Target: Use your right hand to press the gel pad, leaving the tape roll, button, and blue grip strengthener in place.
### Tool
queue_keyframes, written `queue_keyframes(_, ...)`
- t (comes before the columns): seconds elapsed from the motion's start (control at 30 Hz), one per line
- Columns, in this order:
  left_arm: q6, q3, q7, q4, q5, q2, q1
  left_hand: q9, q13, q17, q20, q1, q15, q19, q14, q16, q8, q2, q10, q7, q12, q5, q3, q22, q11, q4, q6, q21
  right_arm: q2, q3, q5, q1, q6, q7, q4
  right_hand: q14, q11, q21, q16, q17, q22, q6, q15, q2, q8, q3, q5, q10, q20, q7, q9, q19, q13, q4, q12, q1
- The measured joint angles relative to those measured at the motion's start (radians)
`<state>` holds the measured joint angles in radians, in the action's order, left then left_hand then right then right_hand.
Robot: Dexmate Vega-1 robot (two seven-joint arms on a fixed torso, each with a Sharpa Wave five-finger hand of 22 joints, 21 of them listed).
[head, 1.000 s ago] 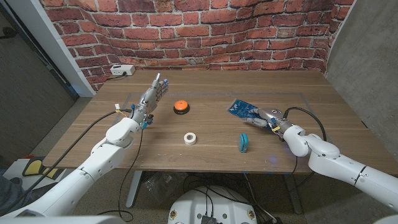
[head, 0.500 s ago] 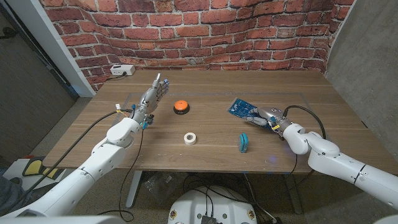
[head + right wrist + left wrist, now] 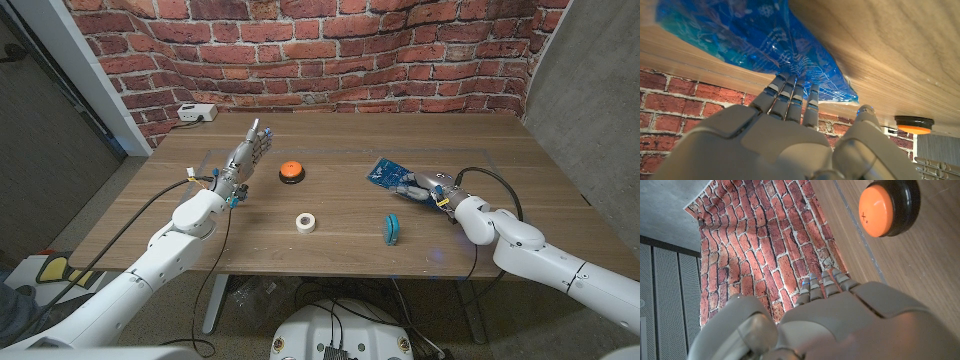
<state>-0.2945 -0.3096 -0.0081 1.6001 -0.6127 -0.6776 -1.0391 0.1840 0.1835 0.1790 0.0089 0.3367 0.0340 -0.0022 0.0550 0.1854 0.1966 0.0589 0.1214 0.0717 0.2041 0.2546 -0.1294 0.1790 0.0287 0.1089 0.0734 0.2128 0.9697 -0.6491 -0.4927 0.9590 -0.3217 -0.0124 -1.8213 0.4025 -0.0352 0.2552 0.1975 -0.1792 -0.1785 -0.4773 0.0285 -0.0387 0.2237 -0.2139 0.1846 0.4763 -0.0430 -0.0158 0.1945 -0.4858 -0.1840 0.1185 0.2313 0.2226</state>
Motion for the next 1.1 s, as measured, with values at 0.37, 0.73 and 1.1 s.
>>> queue_keyframes(0.37, 0.005, -0.002, 0.002, 0.001, 0.001, 0.0, -0.001, 0.0, 0.0, 0.0, 0.0, -0.009, 0.0, 0.0, 0.0, 0.0, 0.0, 0.009, 0.0, 0.0, 0.0, -0.008, 0.0, 0.0, 0.0, 0.0, 0.0, 0.0, -0.001, -0.009, 0.012, -0.01, -0.005, 0.008, 0.006, 0.034, -0.006, 0.004, 0.003, 0.0, 0.0, -0.011, 0.008, -0.004, 0.0, 0.0, 0.0, 0.005, -0.003, 0.011, -0.001, -0.004, 0.001, 0.0, -0.001, -0.004)
queue_keyframes(0.73, 0.006, -0.004, 0.0, -0.001, 0.001, 0.0, 0.001, 0.0, 0.0, 0.0, 0.0, -0.009, 0.0, 0.0, 0.0, 0.0, 0.0, 0.009, 0.0, 0.0, 0.0, -0.008, -0.004, 0.0, 0.0, 0.004, 0.0, 0.0, 0.0, -0.014, 0.019, -0.013, -0.009, 0.01, 0.006, 0.034, 0.0, 0.003, 0.003, -0.001, 0.0, -0.02, 0.008, -0.004, 0.0, 0.0, 0.0, 0.011, -0.003, 0.009, -0.001, -0.004, 0.0, 0.0, -0.001, -0.004)
queue_keyframes(1.1, 0.007, -0.004, -0.001, -0.002, 0.001, 0.0, 0.002, 0.0, 0.0, 0.0, 0.0, 0.0, 0.0, 0.0, 0.0, 0.0, 0.0, 0.0, 0.0, 0.0, 0.0, -0.008, -0.008, 0.0, 0.0, 0.0, 0.0, 0.0, 0.003, -0.015, 0.023, -0.013, -0.013, 0.01, 0.006, 0.034, 0.0, 0.0, 0.002, 0.0, 0.0, -0.021, 0.008, -0.004, -0.002, 0.0, 0.0, 0.011, -0.003, 0.011, -0.001, -0.004, 0.0, 0.0, -0.001, -0.004)
